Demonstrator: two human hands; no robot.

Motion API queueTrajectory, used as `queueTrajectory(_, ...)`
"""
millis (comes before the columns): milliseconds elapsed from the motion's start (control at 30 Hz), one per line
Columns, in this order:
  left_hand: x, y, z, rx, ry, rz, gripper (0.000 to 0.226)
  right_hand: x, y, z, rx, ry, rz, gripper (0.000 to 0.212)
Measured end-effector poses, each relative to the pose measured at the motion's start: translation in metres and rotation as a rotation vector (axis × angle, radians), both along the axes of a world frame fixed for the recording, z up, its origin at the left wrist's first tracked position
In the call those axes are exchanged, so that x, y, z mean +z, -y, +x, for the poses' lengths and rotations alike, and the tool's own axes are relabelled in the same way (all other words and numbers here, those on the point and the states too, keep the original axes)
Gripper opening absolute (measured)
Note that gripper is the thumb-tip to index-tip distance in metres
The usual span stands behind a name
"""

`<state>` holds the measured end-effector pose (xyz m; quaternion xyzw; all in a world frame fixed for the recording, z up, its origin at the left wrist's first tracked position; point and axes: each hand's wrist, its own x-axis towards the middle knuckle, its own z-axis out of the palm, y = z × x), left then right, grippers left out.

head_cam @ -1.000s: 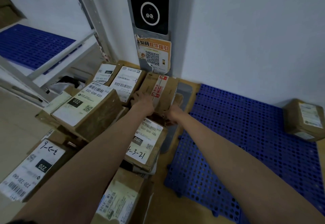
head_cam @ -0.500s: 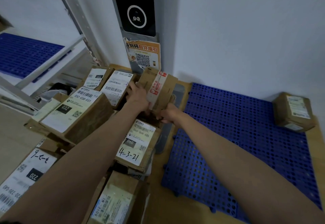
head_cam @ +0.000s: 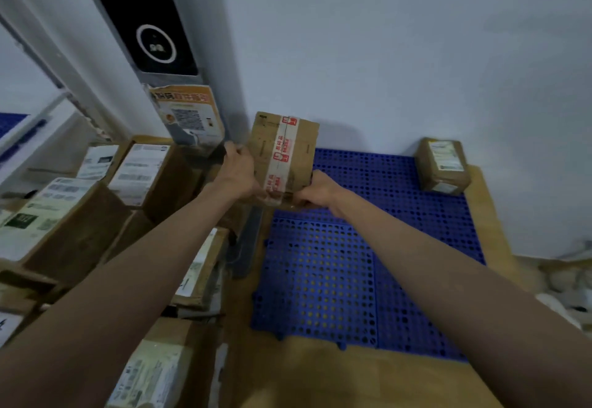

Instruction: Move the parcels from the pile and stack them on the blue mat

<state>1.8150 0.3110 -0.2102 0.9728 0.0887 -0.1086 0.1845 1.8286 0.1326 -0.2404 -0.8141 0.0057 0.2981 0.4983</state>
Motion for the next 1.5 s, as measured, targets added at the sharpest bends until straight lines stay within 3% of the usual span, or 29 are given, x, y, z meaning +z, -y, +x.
queueTrajectory(333,-0.032,0.142,0.024,-0.130,-0.142,-0.176,0.109,-0.012,0.152,-0.014,-0.039,0.054,-0.130,0.032)
queueTrajectory(433,-0.046,0.178,0.033,-0.158,-0.168,-0.247,0.106,-0.023,0.193,-0.007,-0.067,0.025,-0.211,0.012)
queueTrajectory(533,-0.060,0.208,0.044,-0.171,-0.172,-0.295,0.106,-0.034,0.226,0.007,-0.119,-0.019,-0.226,0.025)
queueTrajectory(633,-0.075,0.233,0.058,-0.166,-0.174,-0.339,0.102,-0.045,0.255,0.025,-0.117,-0.052,-0.237,0.024)
queueTrajectory(733,-0.090,0.255,0.075,-0.149,-0.185,-0.353,0.100,-0.056,0.278,0.044,-0.097,-0.080,-0.239,0.047)
queueTrajectory(1167,-0.145,0.291,0.148,-0.129,-0.266,-0.328,0.101,-0.105,0.315,0.117,-0.087,0.000,-0.349,0.045)
queueTrajectory(1500,-0.168,0.302,0.178,-0.216,-0.238,-0.266,0.122,-0.144,0.316,0.145,-0.208,0.151,-0.478,0.037)
